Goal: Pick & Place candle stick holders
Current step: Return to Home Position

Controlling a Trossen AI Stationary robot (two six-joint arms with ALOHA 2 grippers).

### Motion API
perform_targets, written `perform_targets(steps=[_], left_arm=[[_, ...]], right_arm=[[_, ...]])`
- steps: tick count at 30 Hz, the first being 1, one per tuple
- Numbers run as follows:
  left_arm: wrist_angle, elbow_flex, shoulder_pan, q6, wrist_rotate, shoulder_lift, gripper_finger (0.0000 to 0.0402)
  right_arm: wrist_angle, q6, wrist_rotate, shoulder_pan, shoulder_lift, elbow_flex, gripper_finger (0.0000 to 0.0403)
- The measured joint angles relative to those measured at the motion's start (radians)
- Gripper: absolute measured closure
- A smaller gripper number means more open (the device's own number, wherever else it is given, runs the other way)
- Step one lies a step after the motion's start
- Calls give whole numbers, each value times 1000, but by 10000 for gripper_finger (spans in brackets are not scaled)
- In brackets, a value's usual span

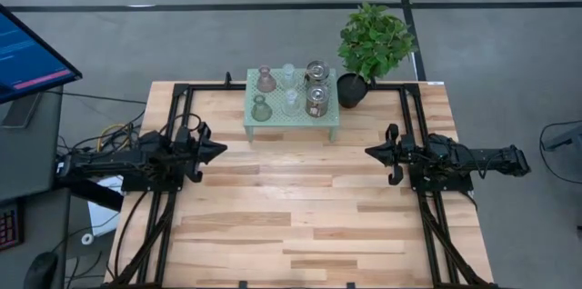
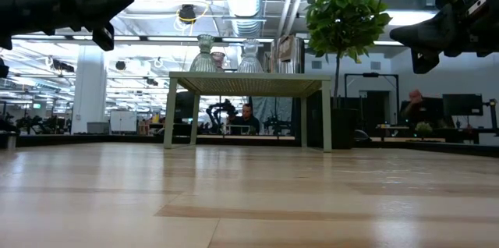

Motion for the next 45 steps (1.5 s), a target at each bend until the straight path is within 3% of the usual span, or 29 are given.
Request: perform_targets(steps=[17, 33, 45], left_arm=[[0, 0, 0, 0, 0, 102, 390], [3, 0, 41, 0, 0, 5, 390], [4, 0, 49, 0, 0, 4, 390]], right_arm=[[0, 0, 0, 0, 0, 0, 403], [0, 0, 0, 0, 0, 0, 403], [0, 0, 0, 0, 0, 0, 403]])
